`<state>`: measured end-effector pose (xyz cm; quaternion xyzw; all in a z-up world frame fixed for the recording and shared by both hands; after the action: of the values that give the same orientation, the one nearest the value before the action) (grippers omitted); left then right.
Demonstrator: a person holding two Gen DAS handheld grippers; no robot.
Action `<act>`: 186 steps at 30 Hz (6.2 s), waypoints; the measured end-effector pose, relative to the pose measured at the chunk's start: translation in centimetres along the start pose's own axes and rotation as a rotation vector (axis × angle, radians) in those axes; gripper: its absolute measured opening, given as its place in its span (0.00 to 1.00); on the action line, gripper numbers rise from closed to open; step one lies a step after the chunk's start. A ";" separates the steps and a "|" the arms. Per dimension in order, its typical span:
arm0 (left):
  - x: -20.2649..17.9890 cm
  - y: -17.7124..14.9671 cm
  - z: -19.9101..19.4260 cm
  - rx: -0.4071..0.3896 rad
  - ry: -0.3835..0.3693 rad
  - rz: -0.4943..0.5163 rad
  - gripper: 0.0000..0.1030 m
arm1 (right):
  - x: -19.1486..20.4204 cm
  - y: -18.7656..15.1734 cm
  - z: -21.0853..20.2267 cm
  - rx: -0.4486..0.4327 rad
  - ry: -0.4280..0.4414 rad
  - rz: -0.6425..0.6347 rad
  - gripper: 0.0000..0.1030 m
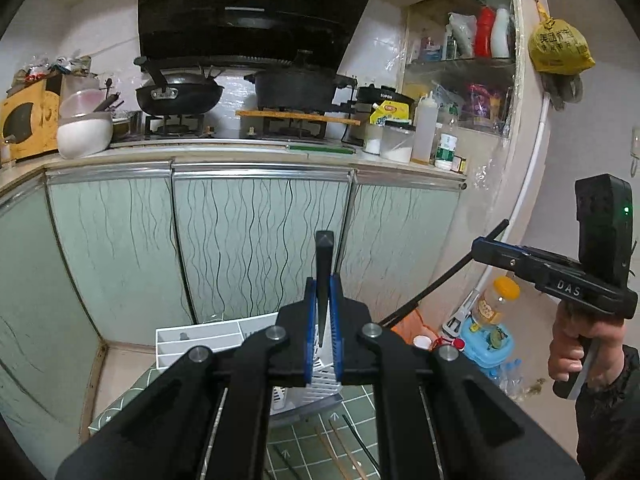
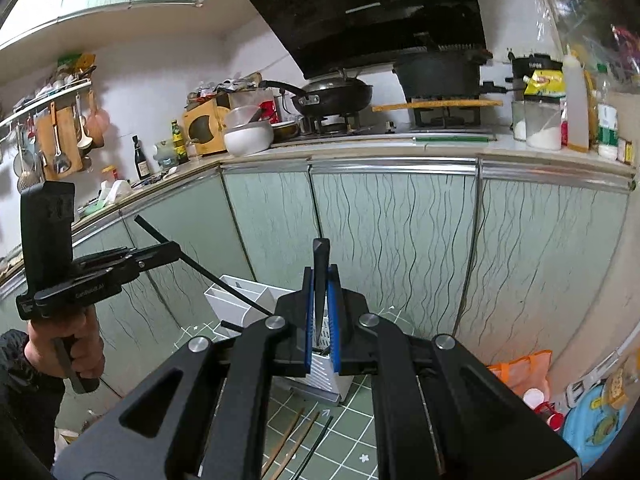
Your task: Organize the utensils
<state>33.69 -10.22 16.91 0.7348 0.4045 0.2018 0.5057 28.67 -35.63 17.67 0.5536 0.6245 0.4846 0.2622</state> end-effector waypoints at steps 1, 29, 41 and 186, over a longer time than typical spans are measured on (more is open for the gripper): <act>0.2 -0.1 0.6 0.006 -0.001 -0.004 0.07 | -0.2 -0.2 0.6 0.004 0.004 0.002 0.06; 2.4 -3.5 3.5 0.038 0.083 -0.055 0.89 | -2.8 -5.4 5.0 0.090 -0.105 0.002 0.92; 1.2 -6.0 -0.9 0.040 0.119 -0.029 0.90 | -0.7 -7.1 1.3 0.083 -0.116 -0.021 0.92; -2.0 -31.9 -4.6 0.199 0.422 -0.116 0.08 | 4.7 -32.9 1.2 0.257 -0.287 0.024 0.06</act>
<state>16.83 -3.96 -9.93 0.6982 0.5607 0.2806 0.3456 14.14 -28.13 -11.27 0.6532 0.6309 0.3201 0.2698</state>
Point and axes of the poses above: each gripper's, at about its wrist camera, not at the fingertips, and z roughly the way its jaws point, x to its left, y to its top, the point moved 2 cm from there along z, roughly the way its jaws point, and after that the axes turned 1 degree about z, right-handed, at the moved point
